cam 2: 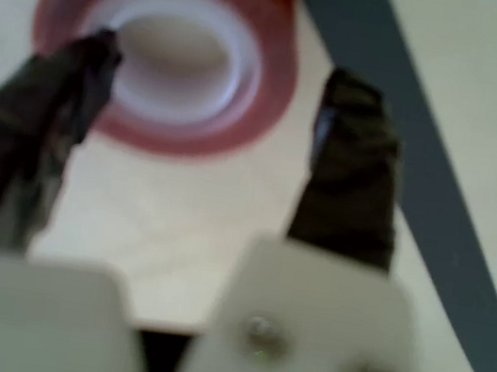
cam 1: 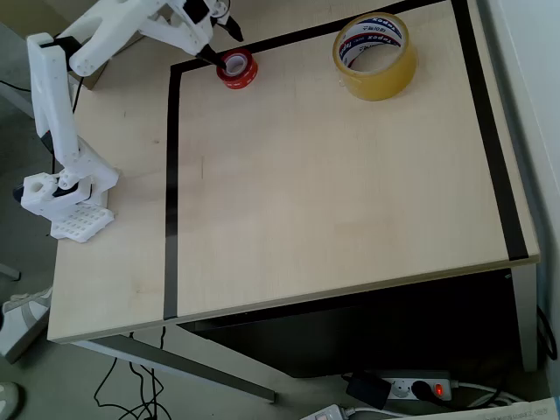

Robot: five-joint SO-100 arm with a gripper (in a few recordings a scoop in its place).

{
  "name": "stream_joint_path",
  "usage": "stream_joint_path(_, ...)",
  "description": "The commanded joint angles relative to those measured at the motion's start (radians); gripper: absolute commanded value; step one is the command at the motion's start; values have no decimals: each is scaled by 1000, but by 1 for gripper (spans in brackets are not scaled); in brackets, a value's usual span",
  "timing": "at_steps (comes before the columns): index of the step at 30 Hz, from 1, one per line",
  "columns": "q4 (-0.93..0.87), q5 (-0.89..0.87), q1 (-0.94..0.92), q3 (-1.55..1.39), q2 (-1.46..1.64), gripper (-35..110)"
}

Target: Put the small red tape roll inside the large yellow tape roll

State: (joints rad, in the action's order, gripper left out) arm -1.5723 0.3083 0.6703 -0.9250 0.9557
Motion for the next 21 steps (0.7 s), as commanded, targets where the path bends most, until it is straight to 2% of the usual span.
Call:
stream_joint_path(1, -91, 15, -5, 166, 49, 22)
stream_joint_path(17, -28, 15, -6, 256, -170, 22)
stream_joint_path(18, -28, 15, -9, 258, -176, 20)
stream_joint_path(20, -28, 12, -15, 264, -184, 0)
stream_joint_path(21, -34, 8, -21, 273, -190, 0)
